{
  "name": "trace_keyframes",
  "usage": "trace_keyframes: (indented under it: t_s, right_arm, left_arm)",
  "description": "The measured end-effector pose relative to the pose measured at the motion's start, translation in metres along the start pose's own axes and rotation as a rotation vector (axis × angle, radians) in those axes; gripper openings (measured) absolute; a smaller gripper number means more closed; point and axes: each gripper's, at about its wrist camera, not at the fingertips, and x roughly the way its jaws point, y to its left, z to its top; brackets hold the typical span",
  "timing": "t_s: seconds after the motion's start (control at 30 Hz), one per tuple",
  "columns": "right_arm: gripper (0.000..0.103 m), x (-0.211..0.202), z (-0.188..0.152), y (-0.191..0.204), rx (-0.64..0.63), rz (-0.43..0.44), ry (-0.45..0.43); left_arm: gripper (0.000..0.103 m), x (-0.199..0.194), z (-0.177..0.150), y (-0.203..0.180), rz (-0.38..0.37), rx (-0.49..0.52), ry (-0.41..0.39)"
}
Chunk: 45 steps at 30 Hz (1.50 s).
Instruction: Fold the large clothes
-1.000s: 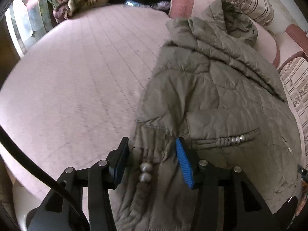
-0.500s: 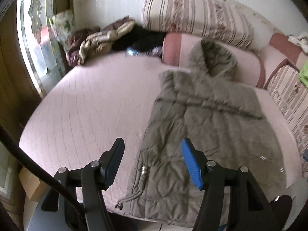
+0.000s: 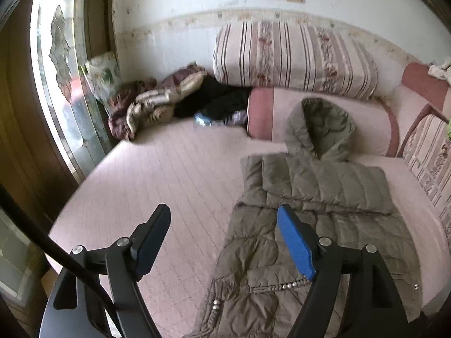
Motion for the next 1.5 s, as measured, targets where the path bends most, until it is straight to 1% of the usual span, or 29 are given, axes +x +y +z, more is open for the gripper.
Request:
trace_keyframes:
  t_s: [0.1,0.2,0.23,0.27,0.3,0.37,0.43,0.47,0.53,0.6,0.63,0.67,0.7,0.8,0.87,0.93,1.03,1.17,1.23,1.27,1.3,1.33,1.4,1.43,1.5]
  right_arm:
    - [0.075,0.034,0.017,0.008,-0.002,-0.011,0.022]
    - [0.075,0.081,0.036,0.013,-0.002,-0.040,0.058]
    - [0.075,0.094,0.042,0.012,-0.005,-0.044,0.052]
    - [0.075,0.110,0.048,0.013,-0.001,-0.051,0.066]
    - [0.075,0.135,0.058,0.014,0.003,-0.067,0.083]
    - [0.075,0.167,0.072,0.013,0.012,-0.099,0.095]
    - [0.075,0.208,0.089,0.010,0.031,-0.133,0.113]
    - [0.075,0.235,0.100,0.008,0.048,-0.154,0.122]
    - [0.075,0.267,0.116,0.005,0.069,-0.178,0.122]
    - [0.075,0.311,0.137,0.001,0.098,-0.202,0.122]
    - [0.075,0.323,0.141,0.000,0.106,-0.205,0.121]
    - [0.078,0.346,0.151,-0.002,0.131,-0.209,0.117]
    - [0.081,0.360,0.156,-0.003,0.155,-0.204,0.115]
    - [0.087,0.408,0.172,-0.010,0.252,-0.156,0.107]
    - [0.088,0.433,0.181,-0.013,0.284,-0.147,0.093]
    - [0.088,0.458,0.188,-0.014,0.309,-0.161,0.080]
    - [0.088,0.493,0.192,-0.020,0.354,-0.197,0.087]
    - [0.087,0.524,0.188,-0.038,0.429,-0.222,0.096]
    - [0.063,0.531,0.186,-0.043,0.439,-0.212,0.101]
    - [0.030,0.533,0.185,-0.045,0.437,-0.188,0.118]
    - [0.012,0.533,0.182,-0.047,0.439,-0.167,0.136]
    - [0.012,0.530,0.179,-0.048,0.439,-0.152,0.140]
    - [0.010,0.508,0.176,-0.043,0.384,-0.143,0.120]
    - [0.009,0.494,0.174,-0.038,0.339,-0.144,0.118]
    - [0.008,0.467,0.165,-0.032,0.295,-0.128,0.116]
  left_arm:
    - [0.077,0.041,-0.010,-0.005,-0.004,-0.011,0.060]
    - [0.077,0.087,-0.019,-0.007,-0.016,-0.046,0.120]
    - [0.077,0.098,-0.021,-0.008,-0.023,-0.057,0.135]
    - [0.077,0.114,-0.023,-0.008,-0.031,-0.070,0.153]
    - [0.077,0.127,-0.025,-0.009,-0.035,-0.078,0.166]
    - [0.077,0.145,-0.028,-0.008,-0.032,-0.082,0.178]
    - [0.077,0.160,-0.031,-0.005,-0.034,-0.082,0.175]
    - [0.077,0.164,-0.033,-0.004,-0.037,-0.083,0.168]
    - [0.077,0.173,-0.038,0.002,-0.043,-0.091,0.156]
    - [0.077,0.182,-0.043,0.005,-0.083,-0.092,0.174]
    - [0.077,0.187,-0.044,0.006,-0.106,-0.093,0.183]
    - [0.077,0.191,-0.045,0.006,-0.120,-0.094,0.192]
    - [0.077,0.195,-0.044,0.007,-0.132,-0.096,0.198]
    - [0.077,0.200,-0.041,0.011,-0.169,-0.116,0.199]
    - [0.077,0.203,-0.039,0.014,-0.175,-0.121,0.192]
    - [0.077,0.206,-0.038,0.018,-0.178,-0.132,0.190]
    - [0.077,0.216,-0.039,0.021,-0.199,-0.153,0.220]
    - [0.077,0.226,-0.042,0.019,-0.208,-0.146,0.252]
    - [0.077,0.227,-0.043,0.018,-0.205,-0.142,0.256]
    - [0.077,0.227,-0.042,0.018,-0.204,-0.142,0.256]
    - [0.077,0.227,-0.042,0.018,-0.204,-0.144,0.256]
    - [0.077,0.227,-0.041,0.018,-0.203,-0.147,0.256]
    - [0.077,0.226,-0.041,0.019,-0.204,-0.152,0.257]
    - [0.077,0.225,-0.041,0.019,-0.205,-0.154,0.258]
    - [0.077,0.223,-0.041,0.021,-0.212,-0.160,0.262]
